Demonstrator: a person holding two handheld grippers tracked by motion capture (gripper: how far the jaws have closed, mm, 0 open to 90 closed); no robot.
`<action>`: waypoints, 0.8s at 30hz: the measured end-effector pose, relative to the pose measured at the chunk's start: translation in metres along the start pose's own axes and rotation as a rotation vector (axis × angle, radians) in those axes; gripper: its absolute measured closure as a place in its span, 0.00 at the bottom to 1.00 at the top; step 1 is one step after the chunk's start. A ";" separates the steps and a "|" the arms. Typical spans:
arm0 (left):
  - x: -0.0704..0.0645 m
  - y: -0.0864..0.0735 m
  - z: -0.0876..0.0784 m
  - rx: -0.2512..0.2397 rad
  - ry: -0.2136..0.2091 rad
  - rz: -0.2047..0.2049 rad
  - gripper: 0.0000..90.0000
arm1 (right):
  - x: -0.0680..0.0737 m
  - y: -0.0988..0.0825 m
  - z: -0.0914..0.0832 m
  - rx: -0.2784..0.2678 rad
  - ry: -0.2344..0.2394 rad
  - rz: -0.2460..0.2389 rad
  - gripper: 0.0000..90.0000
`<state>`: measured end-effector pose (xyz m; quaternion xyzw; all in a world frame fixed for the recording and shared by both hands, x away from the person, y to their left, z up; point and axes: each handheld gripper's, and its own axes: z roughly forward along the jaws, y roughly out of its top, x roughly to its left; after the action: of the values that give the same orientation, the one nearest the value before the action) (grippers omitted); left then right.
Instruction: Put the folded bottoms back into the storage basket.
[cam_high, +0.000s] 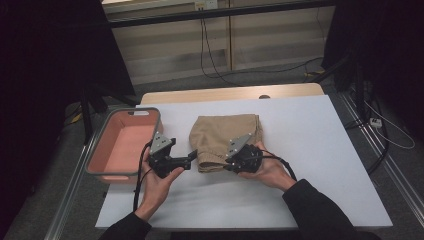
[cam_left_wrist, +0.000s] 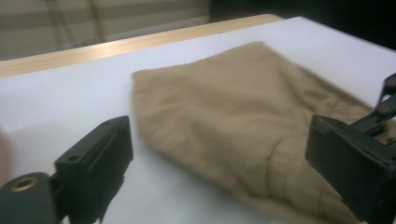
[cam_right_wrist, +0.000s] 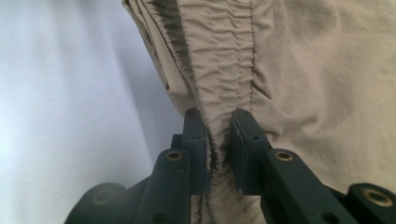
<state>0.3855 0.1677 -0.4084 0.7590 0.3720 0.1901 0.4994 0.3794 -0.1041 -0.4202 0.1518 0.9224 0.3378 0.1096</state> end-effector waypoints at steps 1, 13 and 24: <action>-0.001 0.005 0.006 0.000 -0.009 0.016 0.08 | 0.002 0.000 -0.001 -0.004 0.002 0.005 0.86; -0.001 0.029 0.029 0.051 -0.068 -0.032 0.11 | 0.019 -0.003 -0.009 -0.040 0.034 0.002 0.86; 0.011 0.033 0.065 0.097 -0.058 -0.057 0.10 | 0.033 -0.004 -0.013 -0.045 0.050 -0.006 0.86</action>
<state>0.4476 0.1284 -0.4068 0.7765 0.3877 0.1353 0.4779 0.3439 -0.1033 -0.4161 0.1378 0.9175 0.3619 0.0910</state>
